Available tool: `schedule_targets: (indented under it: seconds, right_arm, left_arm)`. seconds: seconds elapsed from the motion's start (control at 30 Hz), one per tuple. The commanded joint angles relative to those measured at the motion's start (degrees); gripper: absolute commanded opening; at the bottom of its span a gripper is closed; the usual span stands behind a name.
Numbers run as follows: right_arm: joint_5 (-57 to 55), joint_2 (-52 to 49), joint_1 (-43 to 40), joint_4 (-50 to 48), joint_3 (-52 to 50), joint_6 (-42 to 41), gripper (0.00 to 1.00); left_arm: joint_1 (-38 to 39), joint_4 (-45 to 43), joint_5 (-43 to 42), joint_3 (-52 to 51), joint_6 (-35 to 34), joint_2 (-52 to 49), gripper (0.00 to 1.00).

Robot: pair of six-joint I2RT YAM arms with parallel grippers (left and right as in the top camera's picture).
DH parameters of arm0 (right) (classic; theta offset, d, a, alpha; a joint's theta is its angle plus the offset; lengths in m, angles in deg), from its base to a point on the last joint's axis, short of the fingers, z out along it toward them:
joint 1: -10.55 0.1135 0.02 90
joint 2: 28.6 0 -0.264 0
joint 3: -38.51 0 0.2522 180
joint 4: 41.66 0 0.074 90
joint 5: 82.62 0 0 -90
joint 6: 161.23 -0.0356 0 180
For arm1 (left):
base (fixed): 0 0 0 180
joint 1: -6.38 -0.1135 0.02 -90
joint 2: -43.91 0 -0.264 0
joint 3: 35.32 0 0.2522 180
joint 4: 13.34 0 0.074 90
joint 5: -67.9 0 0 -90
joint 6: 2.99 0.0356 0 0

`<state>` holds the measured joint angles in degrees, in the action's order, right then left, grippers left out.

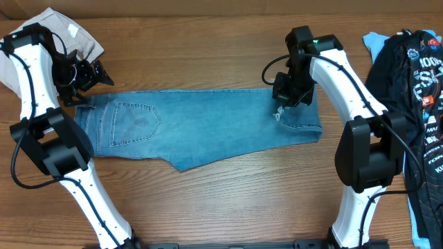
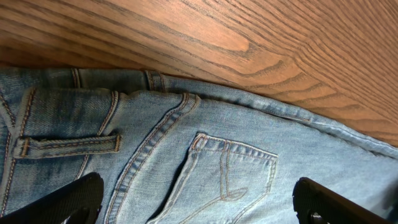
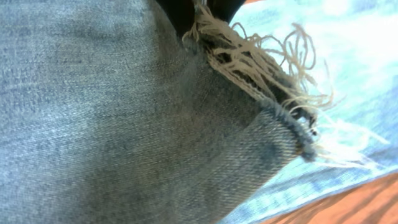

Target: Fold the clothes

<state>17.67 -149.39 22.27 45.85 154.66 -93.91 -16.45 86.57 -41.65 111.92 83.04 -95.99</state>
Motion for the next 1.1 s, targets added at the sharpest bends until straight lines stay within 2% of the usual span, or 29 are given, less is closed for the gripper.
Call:
schedule_targets:
  seconds: [0.0, 0.17, 0.27, 0.33, 0.43, 0.53, 0.67, 0.8, 0.9, 0.97, 1.07]
  right_arm:
    - [4.76, 0.79, 0.46, 0.22, -0.17, 0.00, 0.04]
    - [5.40, 0.79, 0.20, 0.17, 0.61, 0.13, 0.04]
    - [9.70, 0.79, 0.04, 0.50, 1.62, 1.31, 0.05]
    - [12.37, 0.79, 0.13, 0.85, 1.62, 2.93, 0.14]
    - [11.30, 0.79, 0.26, 2.45, 1.62, 3.39, 0.38]
    - [8.74, 0.79, 0.17, 2.89, 1.62, 3.37, 0.42]
    - [7.74, 0.79, -1.22, 2.95, 1.86, 3.39, 0.43]
    - [2.69, 0.79, -4.57, 4.48, 3.72, 3.37, 0.43]
    - [-0.98, 0.79, -8.31, 4.59, 4.13, 3.89, 0.48]
    - [-0.94, 0.76, -10.75, 4.35, 3.69, 5.18, 0.36]
    - [3.28, 0.76, -13.40, 3.10, 1.57, 9.64, 0.04]
  left_arm:
    - [0.42, 0.22, -0.83, -0.17, 1.46, 1.22, 1.00]
    - [0.42, 0.22, -0.81, -0.17, 1.46, 1.22, 1.00]
    - [0.42, 0.17, -0.81, -0.17, 1.46, 1.22, 1.00]
    - [0.44, 0.20, -0.83, -0.17, 1.44, 1.22, 1.00]
    - [0.42, 0.17, -0.83, -0.17, 1.46, 1.22, 1.00]
    - [0.42, 0.20, -0.81, -0.17, 1.46, 1.22, 1.00]
    - [0.42, 0.24, -0.79, -0.17, 1.46, 1.22, 1.00]
    - [0.42, 0.20, -0.76, -0.17, 1.46, 1.22, 1.00]
    - [0.44, 0.22, -0.42, -0.17, 1.46, 1.22, 1.00]
    - [0.48, 0.22, -0.42, -0.17, 1.44, 1.22, 1.00]
    - [0.48, 0.17, -0.44, -0.17, 1.44, 1.22, 1.00]
